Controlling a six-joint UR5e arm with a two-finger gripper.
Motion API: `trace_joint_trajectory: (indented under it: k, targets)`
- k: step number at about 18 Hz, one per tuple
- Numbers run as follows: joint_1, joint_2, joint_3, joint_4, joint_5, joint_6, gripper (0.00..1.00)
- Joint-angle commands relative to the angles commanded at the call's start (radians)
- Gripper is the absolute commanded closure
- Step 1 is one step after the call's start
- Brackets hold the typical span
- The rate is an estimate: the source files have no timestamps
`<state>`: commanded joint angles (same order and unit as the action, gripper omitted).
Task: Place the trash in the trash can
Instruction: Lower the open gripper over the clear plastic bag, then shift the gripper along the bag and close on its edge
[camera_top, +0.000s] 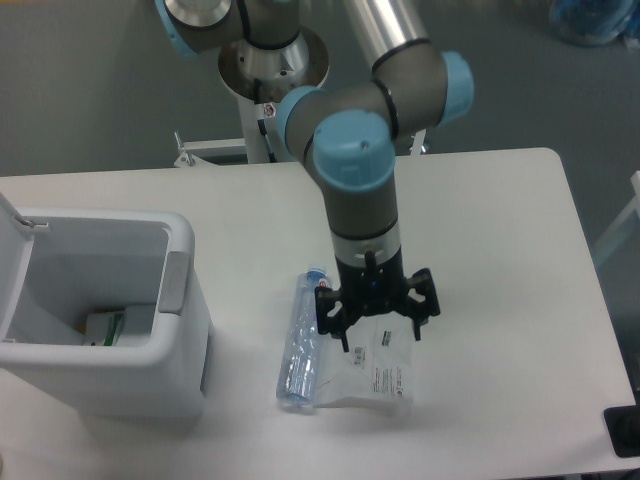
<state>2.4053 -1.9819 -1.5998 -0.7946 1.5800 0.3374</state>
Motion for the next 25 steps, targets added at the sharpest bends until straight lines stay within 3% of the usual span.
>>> trace_joint_trajectory:
  k: [4,9,17,25]
  targets:
    - [0.012,-0.021,-0.045,0.003,0.003,0.015,0.00]
    - [0.052,-0.028,-0.092,0.000,0.097,0.015,0.00]
    - [0.126,-0.058,-0.112,-0.003,0.091,0.015,0.00]
    - [0.120,-0.110,-0.114,0.000,0.084,0.029,0.00]
